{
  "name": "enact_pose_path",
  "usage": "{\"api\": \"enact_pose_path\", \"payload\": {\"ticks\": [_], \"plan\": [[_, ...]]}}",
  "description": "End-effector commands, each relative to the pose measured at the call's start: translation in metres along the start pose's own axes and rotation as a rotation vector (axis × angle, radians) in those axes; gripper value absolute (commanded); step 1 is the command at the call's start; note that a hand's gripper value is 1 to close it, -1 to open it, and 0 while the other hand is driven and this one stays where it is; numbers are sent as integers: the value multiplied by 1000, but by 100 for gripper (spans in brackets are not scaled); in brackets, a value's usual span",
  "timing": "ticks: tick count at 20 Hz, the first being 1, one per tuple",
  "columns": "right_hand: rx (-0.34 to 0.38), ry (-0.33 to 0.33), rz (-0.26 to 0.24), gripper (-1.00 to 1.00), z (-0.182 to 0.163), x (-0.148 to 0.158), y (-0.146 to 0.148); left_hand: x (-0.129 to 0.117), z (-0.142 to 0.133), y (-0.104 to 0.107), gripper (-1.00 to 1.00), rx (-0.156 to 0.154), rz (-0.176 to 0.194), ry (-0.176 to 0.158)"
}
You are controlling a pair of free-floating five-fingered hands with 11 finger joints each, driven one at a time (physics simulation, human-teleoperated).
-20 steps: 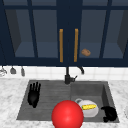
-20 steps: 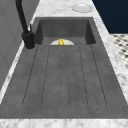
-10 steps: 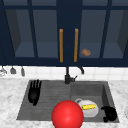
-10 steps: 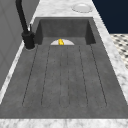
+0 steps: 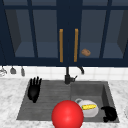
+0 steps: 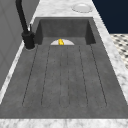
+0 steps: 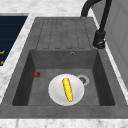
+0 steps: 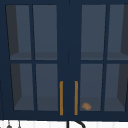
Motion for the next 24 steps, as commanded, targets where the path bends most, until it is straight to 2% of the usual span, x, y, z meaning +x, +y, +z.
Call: {"api": "enact_pose_path", "payload": {"ticks": [1,5,7,8,16,19,20,21,22,23,24], "plan": [[0,0,0,0,0,0,0,-3,1,10,-100,-71,-54,-101],[0,0,0,0,0,0,0,-6,3,21,-100,-76,-58,-108],[0,0,0,0,0,0,0,-6,3,24,-100,-89,-61,-114],[0,0,0,0,0,0,0,-3,3,23,-100,-101,-59,-117],[0,0,0,0,0,0,0,5,6,25,-100,-114,-67,-128],[0,0,0,0,0,0,0,10,6,30,-100,-118,-52,-136],[0,0,0,0,0,0,0,3,7,33,-100,-120,-62,-115],[0,0,0,0,0,0,0,0,3,40,-100,-121,-46,-77],[0,0,0,0,0,0,0,3,5,30,-100,-61,-28,-2],[0,0,0,0,0,0,0,3,7,31,-100,-32,-27,-30],[0,0,0,0,0,0,0,4,6,32,-100,-33,-31,-32]]}}
